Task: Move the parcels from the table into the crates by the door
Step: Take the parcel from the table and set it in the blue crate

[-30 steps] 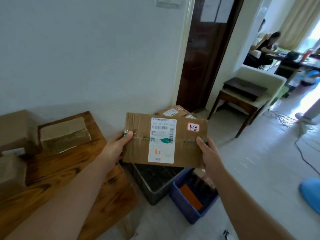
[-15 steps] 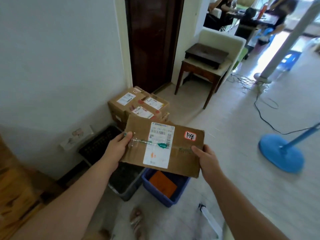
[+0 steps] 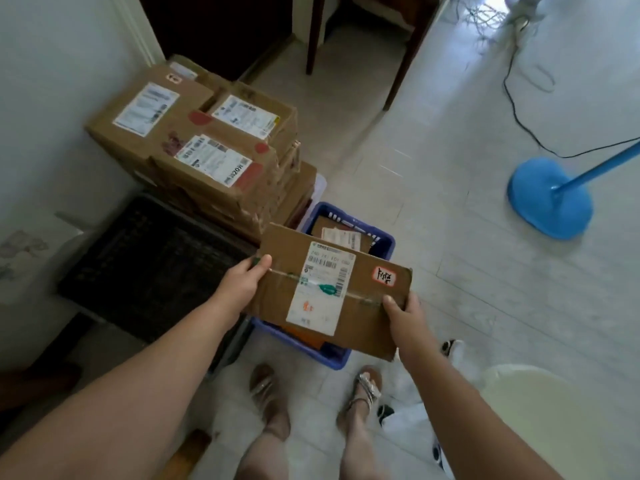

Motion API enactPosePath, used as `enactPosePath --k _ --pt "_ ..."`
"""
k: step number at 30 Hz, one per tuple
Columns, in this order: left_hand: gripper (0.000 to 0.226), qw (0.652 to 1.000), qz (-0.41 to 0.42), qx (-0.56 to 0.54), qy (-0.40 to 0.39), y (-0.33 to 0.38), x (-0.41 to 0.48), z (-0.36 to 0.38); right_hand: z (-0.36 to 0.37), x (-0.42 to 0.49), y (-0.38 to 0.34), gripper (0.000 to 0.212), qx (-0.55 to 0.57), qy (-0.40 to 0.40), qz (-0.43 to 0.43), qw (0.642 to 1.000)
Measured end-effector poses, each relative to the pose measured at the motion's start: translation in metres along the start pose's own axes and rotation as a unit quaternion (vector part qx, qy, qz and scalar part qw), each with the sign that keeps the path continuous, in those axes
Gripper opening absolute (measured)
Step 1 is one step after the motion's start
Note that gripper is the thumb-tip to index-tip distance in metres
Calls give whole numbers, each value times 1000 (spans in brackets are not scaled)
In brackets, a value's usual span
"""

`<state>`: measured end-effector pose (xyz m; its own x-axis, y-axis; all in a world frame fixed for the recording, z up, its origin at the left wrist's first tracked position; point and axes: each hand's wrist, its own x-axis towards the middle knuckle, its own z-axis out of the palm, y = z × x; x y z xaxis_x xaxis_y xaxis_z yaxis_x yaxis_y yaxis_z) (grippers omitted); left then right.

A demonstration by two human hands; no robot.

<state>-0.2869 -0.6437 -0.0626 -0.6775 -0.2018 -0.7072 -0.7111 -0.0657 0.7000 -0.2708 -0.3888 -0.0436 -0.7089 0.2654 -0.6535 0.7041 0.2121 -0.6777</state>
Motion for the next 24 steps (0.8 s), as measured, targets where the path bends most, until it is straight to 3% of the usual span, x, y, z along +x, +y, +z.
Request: enactPosePath --k 4,9,14,21,24 --pt "25 1000 -4 21 5 -44 58 21 12 52 44 30 -20 18 32 999" --pt "21 999 -1 49 13 -94 119 41 27 104 89 22 -31 34 69 997" --pt "13 998 -6 60 21 -133 166 59 41 140 128 34 -14 46 84 995" --pt "16 989 -17 133 57 -162 197 58 60 167 160 39 4 -9 136 991" --pt "24 970 -17 218 105 -172 210 59 73 180 173 35 -3 -17 151 988"
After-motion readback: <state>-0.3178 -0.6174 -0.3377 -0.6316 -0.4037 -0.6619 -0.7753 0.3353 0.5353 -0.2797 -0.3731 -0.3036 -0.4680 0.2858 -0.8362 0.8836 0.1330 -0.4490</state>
